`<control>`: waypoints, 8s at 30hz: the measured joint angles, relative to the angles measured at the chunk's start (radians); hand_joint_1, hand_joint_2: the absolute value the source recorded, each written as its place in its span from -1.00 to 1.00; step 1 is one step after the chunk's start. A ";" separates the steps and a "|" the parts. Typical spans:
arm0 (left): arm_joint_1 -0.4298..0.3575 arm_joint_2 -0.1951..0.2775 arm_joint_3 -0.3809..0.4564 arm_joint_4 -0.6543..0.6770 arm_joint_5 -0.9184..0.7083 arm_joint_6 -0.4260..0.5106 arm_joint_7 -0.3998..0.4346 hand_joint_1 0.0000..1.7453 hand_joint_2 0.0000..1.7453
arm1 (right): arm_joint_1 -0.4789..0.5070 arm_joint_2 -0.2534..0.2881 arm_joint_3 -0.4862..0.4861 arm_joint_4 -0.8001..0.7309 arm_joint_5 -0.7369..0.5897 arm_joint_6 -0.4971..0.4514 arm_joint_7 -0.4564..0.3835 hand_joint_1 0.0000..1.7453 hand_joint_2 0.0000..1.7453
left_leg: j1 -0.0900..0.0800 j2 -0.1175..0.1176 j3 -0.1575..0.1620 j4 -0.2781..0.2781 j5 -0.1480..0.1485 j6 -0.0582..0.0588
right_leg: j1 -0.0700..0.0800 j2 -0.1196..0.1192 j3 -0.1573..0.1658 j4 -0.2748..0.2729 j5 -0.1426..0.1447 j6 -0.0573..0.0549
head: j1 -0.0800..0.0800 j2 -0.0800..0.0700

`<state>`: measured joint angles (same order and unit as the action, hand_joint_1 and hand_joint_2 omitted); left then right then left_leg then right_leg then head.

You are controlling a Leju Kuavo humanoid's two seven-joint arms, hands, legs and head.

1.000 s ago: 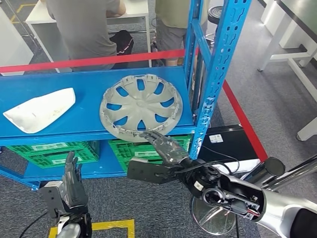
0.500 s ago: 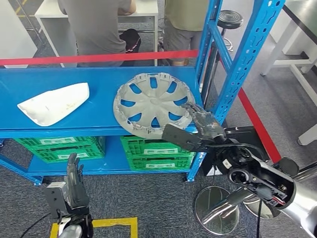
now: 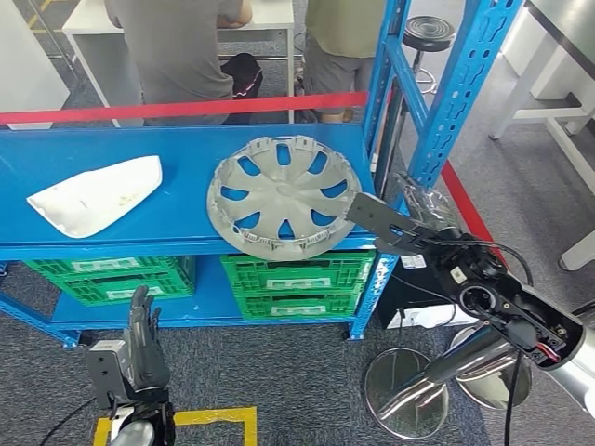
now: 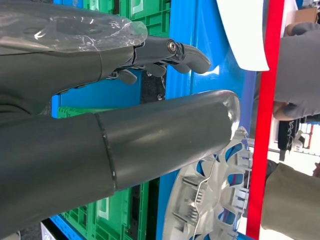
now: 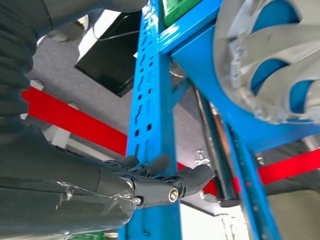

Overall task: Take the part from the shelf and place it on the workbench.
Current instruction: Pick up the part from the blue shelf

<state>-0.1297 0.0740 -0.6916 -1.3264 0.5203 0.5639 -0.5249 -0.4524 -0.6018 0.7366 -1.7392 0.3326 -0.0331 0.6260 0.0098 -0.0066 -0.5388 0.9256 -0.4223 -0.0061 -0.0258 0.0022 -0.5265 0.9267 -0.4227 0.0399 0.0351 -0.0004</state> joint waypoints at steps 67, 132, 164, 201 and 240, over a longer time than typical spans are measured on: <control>-0.062 -0.034 0.000 0.055 0.062 -0.047 -0.043 -1.00 -1.00 | -0.247 0.336 0.372 0.537 -0.016 0.173 -0.488 -1.00 1.00 | 0.003 -0.001 0.000 -0.003 0.003 -0.002 | 0.000 -0.001 -0.002 0.005 -0.001 -0.001 | -0.009 0.000; -0.089 -0.064 -0.009 0.124 0.078 -0.095 -0.067 -1.00 -1.00 | -0.364 0.424 0.389 0.985 0.151 0.107 -0.608 -1.00 1.00 | 0.003 0.000 0.001 -0.002 0.005 -0.002 | 0.000 0.000 -0.001 0.005 0.000 -0.001 | -0.009 0.000; -0.091 -0.066 -0.009 0.138 0.084 -0.082 -0.073 -1.00 -1.00 | -0.368 0.458 0.437 1.016 0.191 0.088 -0.608 1.00 1.00 | 0.003 0.000 0.001 -0.002 0.005 -0.003 | 0.000 0.000 -0.002 0.005 0.000 -0.001 | -0.009 0.000; -0.075 -0.051 -0.009 0.136 0.066 -0.059 -0.066 -1.00 -1.00 | -0.328 0.355 0.279 0.596 0.112 -0.075 -0.521 1.00 1.00 | 0.003 0.001 -0.002 -0.002 0.005 -0.003 | 0.000 0.001 -0.007 0.007 0.000 -0.001 | -0.009 0.000; -0.068 -0.053 -0.009 0.135 0.074 -0.072 -0.098 -1.00 0.00 | -0.352 0.349 0.312 0.353 0.206 -0.084 -0.574 1.00 1.00 | 0.003 0.000 -0.004 -0.002 0.005 -0.003 | 0.000 0.001 -0.008 0.008 0.000 -0.001 | -0.009 0.000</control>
<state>-0.1977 0.0214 -0.7004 -1.1910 0.5944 0.4920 -0.6229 -0.8039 -0.2530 1.0483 -1.3866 0.5385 -0.1169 0.0522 0.0132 -0.0066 -0.5432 0.9239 -0.4172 -0.0090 -0.0257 0.0029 -0.5350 0.9346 -0.4224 0.0388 0.0257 -0.0003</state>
